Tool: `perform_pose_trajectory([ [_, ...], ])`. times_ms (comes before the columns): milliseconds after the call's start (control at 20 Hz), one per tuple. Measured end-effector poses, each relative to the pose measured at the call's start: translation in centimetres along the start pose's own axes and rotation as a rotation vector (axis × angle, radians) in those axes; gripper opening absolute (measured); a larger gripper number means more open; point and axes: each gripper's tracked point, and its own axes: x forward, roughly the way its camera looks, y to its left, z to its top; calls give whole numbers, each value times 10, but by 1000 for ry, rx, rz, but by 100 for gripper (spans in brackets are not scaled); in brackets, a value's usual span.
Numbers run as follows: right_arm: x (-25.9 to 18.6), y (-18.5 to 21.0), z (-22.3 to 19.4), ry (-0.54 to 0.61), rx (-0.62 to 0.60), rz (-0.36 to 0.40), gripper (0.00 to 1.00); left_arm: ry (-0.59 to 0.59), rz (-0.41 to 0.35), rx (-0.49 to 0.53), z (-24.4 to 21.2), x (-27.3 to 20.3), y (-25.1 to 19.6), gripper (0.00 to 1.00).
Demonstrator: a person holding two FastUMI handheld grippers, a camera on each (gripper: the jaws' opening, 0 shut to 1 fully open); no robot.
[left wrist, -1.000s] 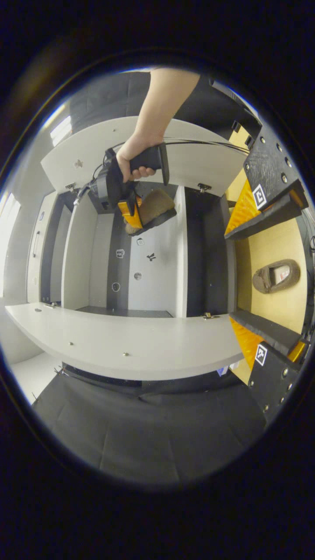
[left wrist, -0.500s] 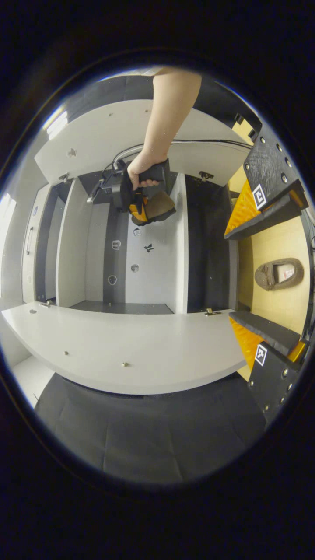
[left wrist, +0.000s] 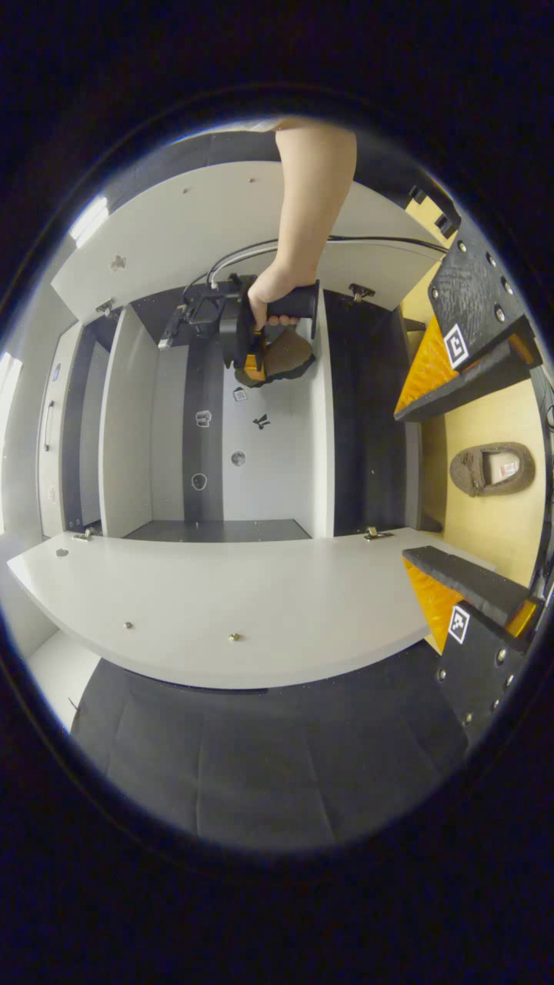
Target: Grab one shoe with the right hand and put it into the shoe cabinet, grab the other shoe with the left hand and put it into the shoe cabinet; then close the right door with the right hand and the left door with the left hand.
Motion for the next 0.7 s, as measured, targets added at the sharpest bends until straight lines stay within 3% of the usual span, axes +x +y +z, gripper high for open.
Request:
perform_pose_trajectory([
  [50, 1, -2, -5, 20, -5, 0, 14, 5, -2, -8, -2, 0, -2, 95],
  [250, 0, 3, -12, 40, -13, 27, 12, 0, -7, -2, -1, 1, -5, 95],
  [350, -5, 1, -21, 64, -47, 16, 33, -7, -4, -5, -1, 1, -4, 95],
  [400, -7, 9, -20, 54, -54, 35, 33, -8, -4, -7, -1, 2, -4, 95],
  [550, -18, 17, -13, 42, -61, 43, 87, -13, -3, -14, -3, 0, -3, 97],
  [700, -43, 27, -2, 19, -35, 56, 100, 7, -2, -20, -13, -2, -1, 95],
])
